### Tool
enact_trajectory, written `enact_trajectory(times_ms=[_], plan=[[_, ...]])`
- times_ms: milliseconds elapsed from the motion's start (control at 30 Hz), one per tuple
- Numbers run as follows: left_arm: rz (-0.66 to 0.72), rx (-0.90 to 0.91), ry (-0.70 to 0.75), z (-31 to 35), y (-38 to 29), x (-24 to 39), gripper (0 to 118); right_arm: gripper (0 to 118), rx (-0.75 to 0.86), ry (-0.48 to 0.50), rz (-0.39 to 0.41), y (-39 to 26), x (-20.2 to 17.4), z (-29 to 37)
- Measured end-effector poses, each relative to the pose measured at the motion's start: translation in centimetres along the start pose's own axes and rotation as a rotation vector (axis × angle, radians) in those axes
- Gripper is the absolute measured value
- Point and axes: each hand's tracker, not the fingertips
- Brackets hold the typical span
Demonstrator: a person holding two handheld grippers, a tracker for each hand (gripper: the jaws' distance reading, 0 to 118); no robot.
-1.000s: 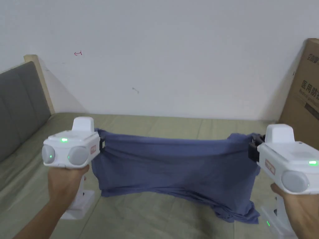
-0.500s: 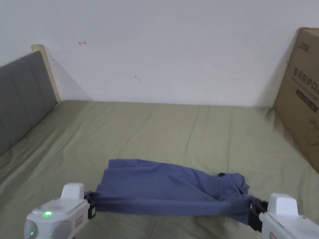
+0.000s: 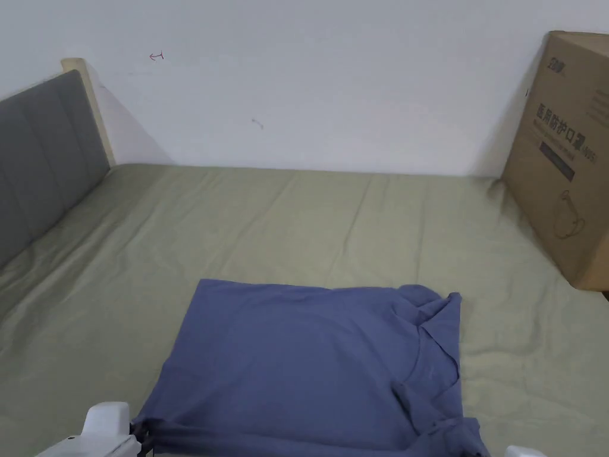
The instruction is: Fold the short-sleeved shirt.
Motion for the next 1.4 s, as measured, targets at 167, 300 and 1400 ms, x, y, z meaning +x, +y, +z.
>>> enact_trajectory(times_ms=[167,300,1400], plan=[[-0.003,-0.053,0.009,0.6,-3.5,-0.3,0,2,-0.068,-0.021,-0.013,-3.0,0.1,0.1],[-0.002,-0.102,0.020,-0.4,-5.5,-0.3,0,2,-0.167,-0.069,-0.038,-4.8,0.1,-1.8],[-0.024,0.643,0.044,14.2,10.1,6.4,95,90,0.574,-0.147,0.152,14.3,-4.1,10.9]])
